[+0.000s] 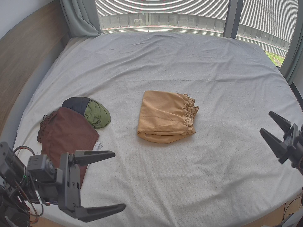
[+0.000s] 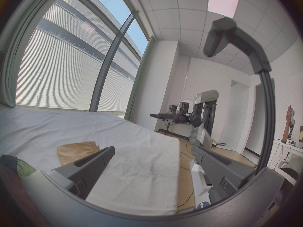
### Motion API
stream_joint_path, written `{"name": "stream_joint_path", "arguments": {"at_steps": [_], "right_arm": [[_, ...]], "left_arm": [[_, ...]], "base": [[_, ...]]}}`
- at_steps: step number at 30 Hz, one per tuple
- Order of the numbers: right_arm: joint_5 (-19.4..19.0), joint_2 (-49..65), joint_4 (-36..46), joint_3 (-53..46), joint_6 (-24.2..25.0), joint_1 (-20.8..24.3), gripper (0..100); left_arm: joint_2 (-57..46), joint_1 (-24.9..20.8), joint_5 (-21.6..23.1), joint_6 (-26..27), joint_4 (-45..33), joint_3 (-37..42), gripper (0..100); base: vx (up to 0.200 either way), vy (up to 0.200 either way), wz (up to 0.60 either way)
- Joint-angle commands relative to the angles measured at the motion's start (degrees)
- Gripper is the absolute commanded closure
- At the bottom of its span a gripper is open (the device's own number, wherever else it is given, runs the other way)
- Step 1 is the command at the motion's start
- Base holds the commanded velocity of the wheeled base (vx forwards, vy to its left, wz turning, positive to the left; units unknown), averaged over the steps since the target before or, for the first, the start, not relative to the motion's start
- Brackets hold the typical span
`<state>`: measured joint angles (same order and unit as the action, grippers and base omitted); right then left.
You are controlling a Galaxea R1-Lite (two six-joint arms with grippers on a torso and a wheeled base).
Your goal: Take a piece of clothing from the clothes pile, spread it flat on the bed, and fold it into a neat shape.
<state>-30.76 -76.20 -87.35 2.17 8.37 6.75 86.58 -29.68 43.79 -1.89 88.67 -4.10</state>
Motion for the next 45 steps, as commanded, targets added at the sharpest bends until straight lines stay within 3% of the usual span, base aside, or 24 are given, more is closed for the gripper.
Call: {"name": "stream_joint_path", "arguments": {"at_steps": [1, 6, 7, 8, 9, 10, 11, 12, 13, 18, 20, 22, 23, 24, 30, 33, 34, 36, 37, 43, 44, 45], "right_arm": [[-0.2, 17.8, 5.6, -2.2, 0.8, -4.9, 0], [-1.4, 39.3, 27.9, -2.2, 0.8, -6.1, 0], [-1.5, 40.0, 28.7, -2.2, 0.7, -6.1, 0], [-2.6, 47.9, 38.7, -2.1, 0.7, -6.0, 0], [-2.7, 48.5, 39.5, -2.1, 0.7, -6.0, 0], [-4.1, 55.5, 48.7, -2.1, 0.7, -6.0, 0], [-4.1, 55.5, 48.7, -2.1, 0.7, -6.0, 0], [-5.2, 63.3, 57.7, -2.1, 0.7, -5.9, 0], [-5.3, 66.7, 61.6, -1.9, 0.7, -5.6, 0], [-5.2, 74.5, 72.4, -2.2, 0.2, -5.7, 0], [-3.8, 75.9, 80.6, -2.2, -0.6, -6.7, 0], [3.8, 75.8, 86.4, -1.6, -3.2, -6.6, 0], [3.8, 75.8, 86.4, -1.6, -3.2, -6.6, 0], [14.1, 75.8, 86.6, -1.1, -3.1, -6.8, 0], [33.8, 75.9, 85.2, -2.2, -6.6, -6.6, 0], [34.3, 75.9, 85.4, -2.2, -6.0, -6.6, 0], [33.0, 75.8, 86.6, -2.2, -6.7, -6.7, 0], [31.5, 75.8, 87.7, -2.2, -8.0, -6.7, 0], [31.5, 75.8, 87.7, -2.2, -8.1, -6.7, 0], [31.1, 75.8, 87.4, -2.2, -8.3, -6.5, 0], [30.8, 75.9, 87.4, -2.1, -8.6, -6.5, 0], [30.3, 75.9, 87.4, -2.2, -8.9, -6.6, 0]], "left_arm": [[-13.7, -1.6, -0.1, -3.1, -0.2, 3.9, 0], [-25.8, 3.5, -4.9, -3.8, -11.5, 4.1, 0], [-26.2, 3.6, -5.1, -3.8, -12.0, 4.1, 0], [-31.6, 4.7, -6.1, -3.9, -18.4, 4.1, 0], [-32.0, 4.7, -6.1, -3.9, -18.9, 4.1, 0], [-37.3, 6.0, -6.9, -3.8, -24.8, 4.1, 0], [-37.3, 6.0, -6.9, -3.8, -24.8, 4.1, 0], [-43.3, 9.0, -7.7, -3.9, -30.2, 4.1, 0], [-46.0, 10.6, -7.7, -3.8, -32.7, 4.1, 0], [-56.7, 14.1, -7.8, -3.4, -42.7, 4.1, 0], [-61.2, 15.6, -7.9, -3.8, -47.1, 4.1, 0], [-65.4, 18.1, -8.1, -3.9, -52.8, 4.1, 0], [-65.4, 18.1, -8.1, -3.9, -52.8, 4.1, 0], [-72.0, 22.0, -8.5, -3.7, -60.6, 4.1, 0], [-86.6, 29.4, -8.5, -4.8, -76.9, 4.1, 0], [-86.6, 29.7, -9.9, -4.3, -80.3, 4.1, 0], [-86.6, 29.7, -16.0, -3.4, -83.5, 4.1, 0], [-86.6, 29.7, -21.6, -2.9, -84.9, 4.1, 0], [-86.6, 29.7, -22.1, -2.9, -84.8, 4.1, 0], [-86.6, 29.8, -36.0, -0.3, -84.7, 4.1, 0], [-86.6, 29.9, -42.4, 2.2, -85.7, 4.1, 0], [-86.6, 29.9, -45.7, 2.7, -87.9, 4.1, 0]], "base": [[0.000, 0.000, 0.00], [0.000, 0.000, 0.00], [0.000, 0.000, 0.00], [0.000, 0.000, 0.00], [0.000, 0.000, 0.00], [0.000, 0.000, 0.00], [0.000, 0.000, 0.00], [0.000, 0.000, 0.00], [0.000, 0.000, 0.00], [0.000, 0.000, 0.00], [0.000, 0.000, 0.00], [0.000, 0.000, 0.00], [0.000, 0.000, 0.00], [0.000, 0.000, 0.00], [0.000, 0.000, 0.00], [0.000, 0.000, 0.00], [0.000, 0.000, 0.00], [0.000, 0.000, 0.00], [0.000, 0.000, 0.00], [0.000, 0.000, 0.00], [0.000, 0.000, 0.00], [0.000, 0.000, 0.00]]}}
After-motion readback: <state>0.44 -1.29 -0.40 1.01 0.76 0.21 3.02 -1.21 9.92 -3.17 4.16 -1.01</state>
